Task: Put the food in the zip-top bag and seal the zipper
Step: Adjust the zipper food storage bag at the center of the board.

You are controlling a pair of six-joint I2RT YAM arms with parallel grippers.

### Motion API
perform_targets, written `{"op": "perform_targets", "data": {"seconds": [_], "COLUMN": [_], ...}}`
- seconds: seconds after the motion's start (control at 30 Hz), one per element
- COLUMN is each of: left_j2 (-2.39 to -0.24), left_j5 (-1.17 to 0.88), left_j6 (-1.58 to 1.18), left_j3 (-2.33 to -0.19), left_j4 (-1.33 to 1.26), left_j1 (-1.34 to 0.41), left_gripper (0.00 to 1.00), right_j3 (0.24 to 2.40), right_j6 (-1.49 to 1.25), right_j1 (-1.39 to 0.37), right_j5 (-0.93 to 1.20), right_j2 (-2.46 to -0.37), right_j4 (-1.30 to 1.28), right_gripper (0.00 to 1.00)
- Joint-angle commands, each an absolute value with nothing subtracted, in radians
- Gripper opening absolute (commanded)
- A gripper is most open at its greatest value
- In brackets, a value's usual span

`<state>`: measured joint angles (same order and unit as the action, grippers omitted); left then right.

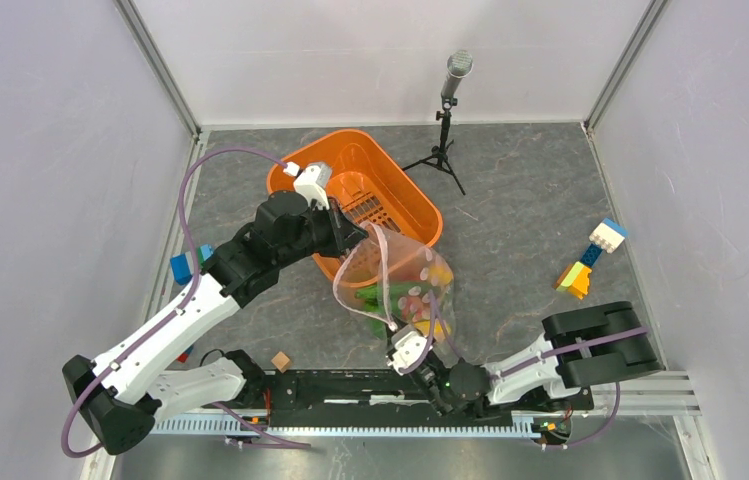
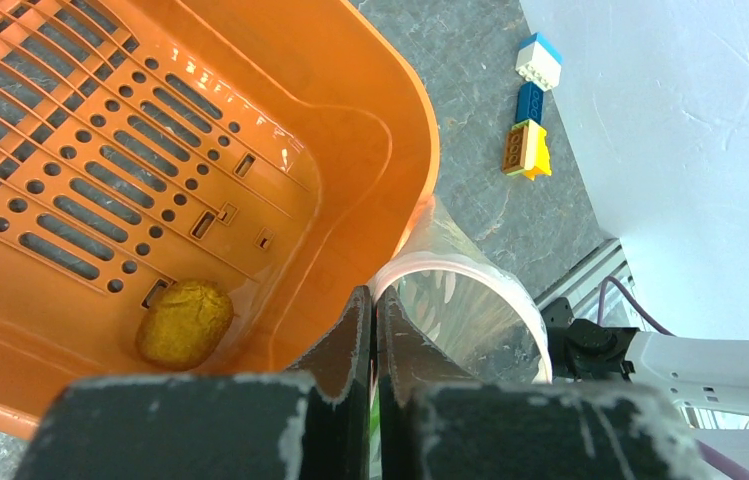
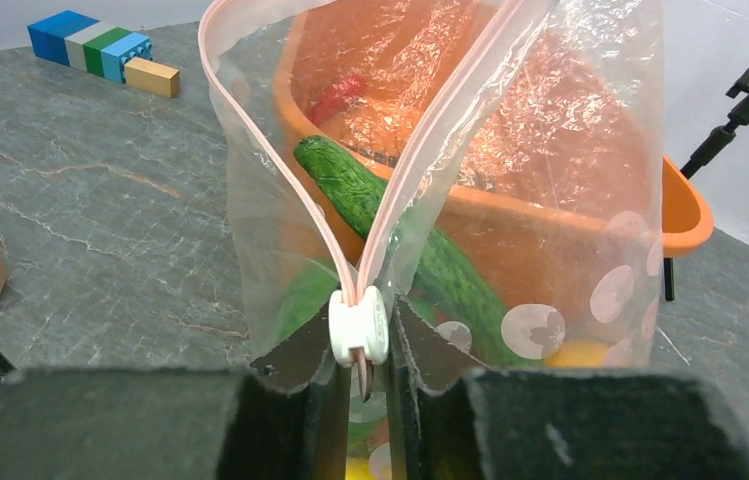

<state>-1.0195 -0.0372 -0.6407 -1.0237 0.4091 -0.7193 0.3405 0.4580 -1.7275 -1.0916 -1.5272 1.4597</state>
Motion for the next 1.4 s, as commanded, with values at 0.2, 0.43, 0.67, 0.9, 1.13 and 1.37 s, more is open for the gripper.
{"op": "perform_targets", "data": {"seconds": [0.2,0.43,0.67,0.9,1.13,1.37], "left_j2": [-0.970,-0.944,-0.863,-0.785,-0.760,-0.619], "left_j5": [-0.012,-0.008,0.023,0.043,0.043,0.015], "left_j6": [-0.692,-0.686,-0.684,-0.664,-0.695,-0.792], "left_j3": [-1.015,-1.014,-0.991,-1.017,-1.074,-0.941], "left_j4": [0.361,0.372,0.439,0.558,0.731,0.847], "left_j1": [-0.709,-0.704,-0.704,-0.704,-0.704,-0.704], "left_gripper": [0.02,0.02,0.02,0.02,0.03,0.31], "right_j3": [0.265,0.271,0.346,0.475,0.608,0.716], "right_j6": [0.376,0.283,0.175,0.129,0.140,0.174], "right_j1": [-1.721,-1.720,-1.669,-1.599,-1.578,-1.523], "right_j5": [-0.988,-0.875,-0.686,-0.487,-0.311,-0.182], "right_j2": [-1.361,-1.115,-0.876,-0.669,-0.655,-0.688], "right_j4": [1.612,1.230,0.695,0.169,-0.143,-0.277], "right_gripper": [0.00,0.00,0.00,0.00,0.00,0.00]}}
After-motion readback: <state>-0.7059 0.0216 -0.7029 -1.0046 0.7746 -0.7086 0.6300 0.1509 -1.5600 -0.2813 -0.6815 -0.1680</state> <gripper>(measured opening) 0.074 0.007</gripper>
